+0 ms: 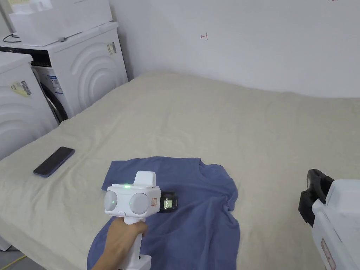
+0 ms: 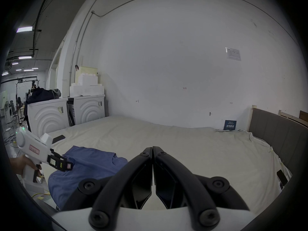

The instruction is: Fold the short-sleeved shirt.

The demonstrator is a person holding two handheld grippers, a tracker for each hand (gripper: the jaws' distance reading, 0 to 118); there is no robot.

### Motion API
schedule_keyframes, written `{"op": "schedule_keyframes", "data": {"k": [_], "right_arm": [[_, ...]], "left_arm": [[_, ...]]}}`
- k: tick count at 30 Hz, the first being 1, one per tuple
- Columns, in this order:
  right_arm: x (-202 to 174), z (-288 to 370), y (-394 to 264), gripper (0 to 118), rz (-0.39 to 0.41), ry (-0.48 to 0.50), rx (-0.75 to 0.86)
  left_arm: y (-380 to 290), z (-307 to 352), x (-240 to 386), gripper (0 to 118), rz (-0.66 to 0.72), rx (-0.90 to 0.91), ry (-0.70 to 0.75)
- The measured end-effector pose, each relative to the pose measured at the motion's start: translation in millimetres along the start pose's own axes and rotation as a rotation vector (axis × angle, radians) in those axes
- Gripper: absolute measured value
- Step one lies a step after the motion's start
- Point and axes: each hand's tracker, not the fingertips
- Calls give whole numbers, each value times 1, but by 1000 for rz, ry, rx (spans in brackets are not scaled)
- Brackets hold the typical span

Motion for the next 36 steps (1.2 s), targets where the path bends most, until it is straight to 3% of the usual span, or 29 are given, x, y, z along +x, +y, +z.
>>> {"op": "schedule_keyframes", "data": {"k": [9, 11, 12, 14, 15, 17, 18, 19, 24, 32, 36], "right_arm": [[14, -5, -9, 0, 13, -22, -34], [15, -4, -10, 0, 19, -26, -38], [17, -3, -11, 0, 21, -28, -41], [20, -2, -12, 0, 22, -29, -47], [21, -2, -13, 0, 23, -33, -49], [24, 0, -14, 0, 19, -38, -50], [26, 1, -14, 0, 15, -38, -52], [27, 2, -14, 0, 12, -40, -51], [36, 12, -10, 0, 3, -52, -35], [55, 35, 1, 0, -7, -72, 16], [69, 49, 4, 0, -12, -96, 32]], "left_arm": [[-25, -58, 23, 102, -70, -220, 39], [-30, -67, 25, 95, -62, -270, 42], [-32, -69, 25, 84, -57, -282, 35], [-34, -63, 27, 75, -21, -255, 17], [-32, -60, 28, 65, -21, -260, 16], [-30, -54, 31, 32, -33, -255, 1], [-31, -52, 34, 8, -56, -245, 7], [-30, -55, 32, 1, -68, -241, 9], [-35, -41, 31, 0, -53, -165, 5], [3, 29, 23, 0, 95, 35, -191], [39, 64, 55, 0, 43, 132, -260]]}}
